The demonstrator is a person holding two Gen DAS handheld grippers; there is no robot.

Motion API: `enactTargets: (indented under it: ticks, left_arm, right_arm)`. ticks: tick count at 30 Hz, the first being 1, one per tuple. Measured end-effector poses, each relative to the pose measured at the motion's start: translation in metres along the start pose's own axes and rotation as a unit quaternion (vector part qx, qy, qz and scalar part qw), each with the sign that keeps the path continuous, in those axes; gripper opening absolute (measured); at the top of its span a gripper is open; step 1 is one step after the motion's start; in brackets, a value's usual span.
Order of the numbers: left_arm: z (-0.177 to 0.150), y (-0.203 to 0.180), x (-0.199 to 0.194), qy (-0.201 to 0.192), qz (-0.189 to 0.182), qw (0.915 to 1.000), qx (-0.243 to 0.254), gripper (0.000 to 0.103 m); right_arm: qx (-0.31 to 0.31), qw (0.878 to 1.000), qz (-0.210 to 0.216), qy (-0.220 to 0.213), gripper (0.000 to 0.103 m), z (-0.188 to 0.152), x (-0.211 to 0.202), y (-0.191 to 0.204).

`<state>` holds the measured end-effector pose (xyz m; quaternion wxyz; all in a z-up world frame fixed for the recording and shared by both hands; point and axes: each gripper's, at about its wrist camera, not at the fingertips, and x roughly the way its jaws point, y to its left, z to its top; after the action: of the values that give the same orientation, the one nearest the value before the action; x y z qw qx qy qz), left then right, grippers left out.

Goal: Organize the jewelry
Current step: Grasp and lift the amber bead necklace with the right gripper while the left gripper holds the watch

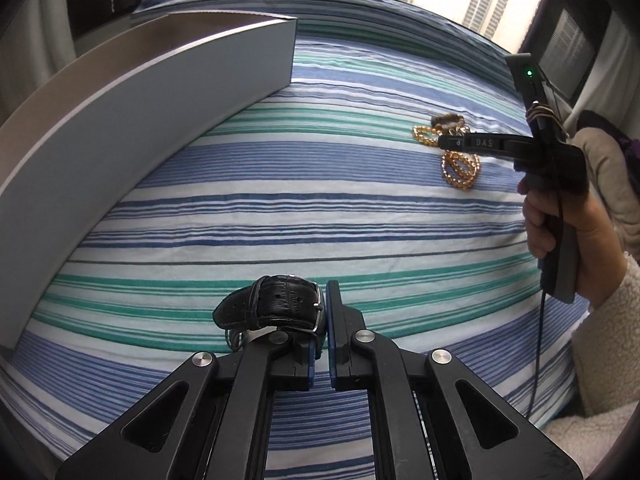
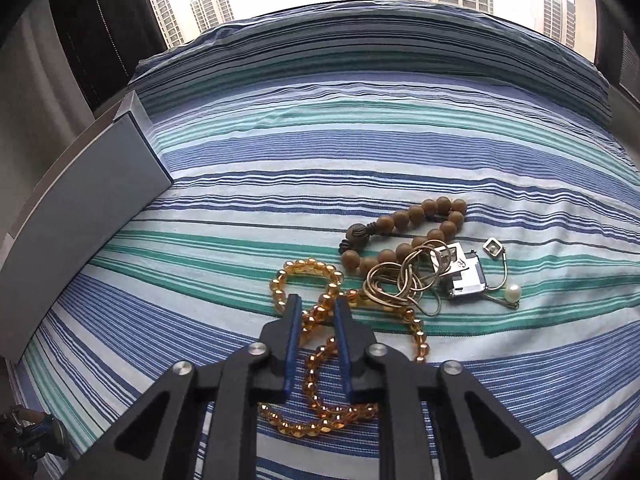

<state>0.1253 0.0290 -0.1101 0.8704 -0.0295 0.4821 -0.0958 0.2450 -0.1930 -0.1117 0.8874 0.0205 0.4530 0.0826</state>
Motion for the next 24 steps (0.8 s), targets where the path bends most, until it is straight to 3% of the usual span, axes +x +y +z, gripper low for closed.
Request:
enactTargets:
  ticks: [11, 17, 20, 22, 24]
  left_arm:
    - [-0.004, 0.000, -0.014, -0.009, 0.004, 0.9999, 0.002, 0.003]
    - [-0.012, 0.000, -0.019, -0.008, 0.007, 0.9999, 0.003, 0.003]
    - [-0.015, 0.001, -0.016, -0.002, 0.008, 1.0000, 0.002, 0.003]
    - [-0.016, 0.000, -0.017, -0.002, 0.007, 1.0000, 0.002, 0.003]
    - [-0.016, -0.001, -0.019, -0.005, 0.005, 1.0000, 0.003, 0.003]
  right_arm:
    - [-0.028, 0.996, 0.085, 0.021, 0.008, -0.070, -0.095, 0.021]
    - [-0.050, 0.993, 0.076, 0.080, 0.008, -0.129, -0.112, 0.020]
    - [-0.067, 0.993, 0.052, 0.082, 0.009, -0.142, -0.116, 0.019]
    - [-0.060, 0.995, 0.042, 0.071, 0.014, -0.138, -0.117, 0.015]
    - [-0.043, 0.997, 0.039, 0.056, 0.035, -0.127, -0.115, 0.009]
